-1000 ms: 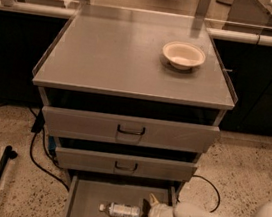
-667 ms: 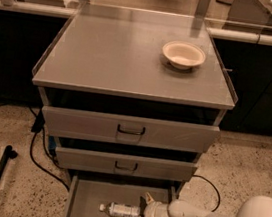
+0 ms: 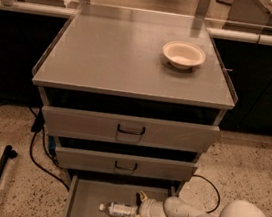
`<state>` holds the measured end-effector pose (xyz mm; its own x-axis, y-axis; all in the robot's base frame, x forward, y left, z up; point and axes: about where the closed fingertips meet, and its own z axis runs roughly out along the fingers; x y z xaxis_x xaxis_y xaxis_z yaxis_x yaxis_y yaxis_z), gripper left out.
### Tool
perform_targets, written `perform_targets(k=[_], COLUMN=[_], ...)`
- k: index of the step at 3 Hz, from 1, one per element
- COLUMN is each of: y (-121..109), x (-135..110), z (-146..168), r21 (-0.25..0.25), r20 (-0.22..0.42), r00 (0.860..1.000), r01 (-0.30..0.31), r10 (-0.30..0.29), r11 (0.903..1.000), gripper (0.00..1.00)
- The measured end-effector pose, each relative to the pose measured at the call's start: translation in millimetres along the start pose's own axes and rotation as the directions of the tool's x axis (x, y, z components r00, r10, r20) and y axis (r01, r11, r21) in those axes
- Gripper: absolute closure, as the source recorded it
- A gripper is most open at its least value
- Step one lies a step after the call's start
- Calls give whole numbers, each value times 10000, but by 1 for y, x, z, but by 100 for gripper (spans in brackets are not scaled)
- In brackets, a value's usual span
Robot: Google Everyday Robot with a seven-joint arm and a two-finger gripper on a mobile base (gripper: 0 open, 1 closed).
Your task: Pick blue plastic bottle from bottom drawer and place on counter
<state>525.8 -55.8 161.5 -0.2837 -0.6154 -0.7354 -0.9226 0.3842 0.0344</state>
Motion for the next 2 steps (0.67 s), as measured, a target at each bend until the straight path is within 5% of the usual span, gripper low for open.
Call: perform_targets(k=[2], y=[-5], x=[18], z=[35], r21=[-724], r20=[424], r00=[9988], r01=[256], r10=[-226], r11=[9970], gripper=[0])
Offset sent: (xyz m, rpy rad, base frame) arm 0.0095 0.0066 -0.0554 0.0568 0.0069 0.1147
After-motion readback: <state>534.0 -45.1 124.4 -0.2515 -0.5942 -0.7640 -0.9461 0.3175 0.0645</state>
